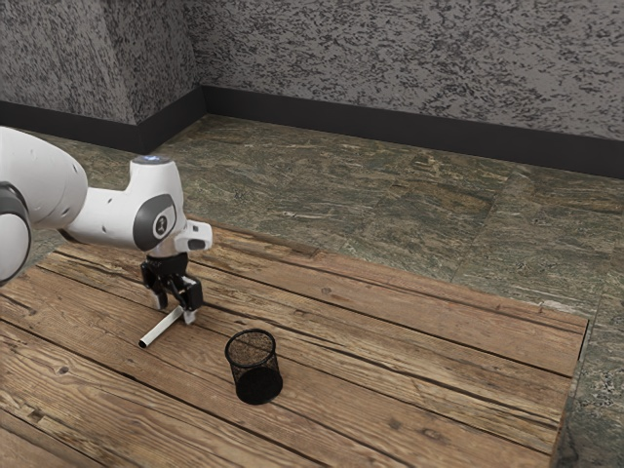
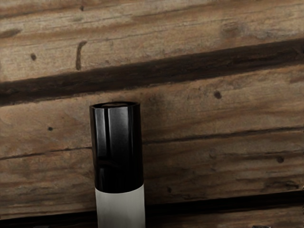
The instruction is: Put the marker into the pen holder.
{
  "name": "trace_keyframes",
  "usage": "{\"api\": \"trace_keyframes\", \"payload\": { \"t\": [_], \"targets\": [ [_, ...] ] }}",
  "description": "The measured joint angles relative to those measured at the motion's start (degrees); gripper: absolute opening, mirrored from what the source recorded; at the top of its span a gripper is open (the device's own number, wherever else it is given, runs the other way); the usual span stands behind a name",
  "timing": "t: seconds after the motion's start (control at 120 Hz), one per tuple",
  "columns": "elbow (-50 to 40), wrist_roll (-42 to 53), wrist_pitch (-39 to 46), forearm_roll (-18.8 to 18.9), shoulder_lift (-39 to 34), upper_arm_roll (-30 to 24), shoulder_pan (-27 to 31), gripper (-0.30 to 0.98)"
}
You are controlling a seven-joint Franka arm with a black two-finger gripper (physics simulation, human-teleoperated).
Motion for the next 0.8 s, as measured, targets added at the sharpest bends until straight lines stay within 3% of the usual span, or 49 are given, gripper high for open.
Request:
{"api": "trace_keyframes", "payload": {
  "t": [0.417,0.8],
  "targets": [
    [0.19,1.81,0.70,-0.22,0.42,0.02,0.00,0.14],
    [0.15,2.38,1.17,-0.01,0.05,0.24,-0.12,-0.02]
  ]
}}
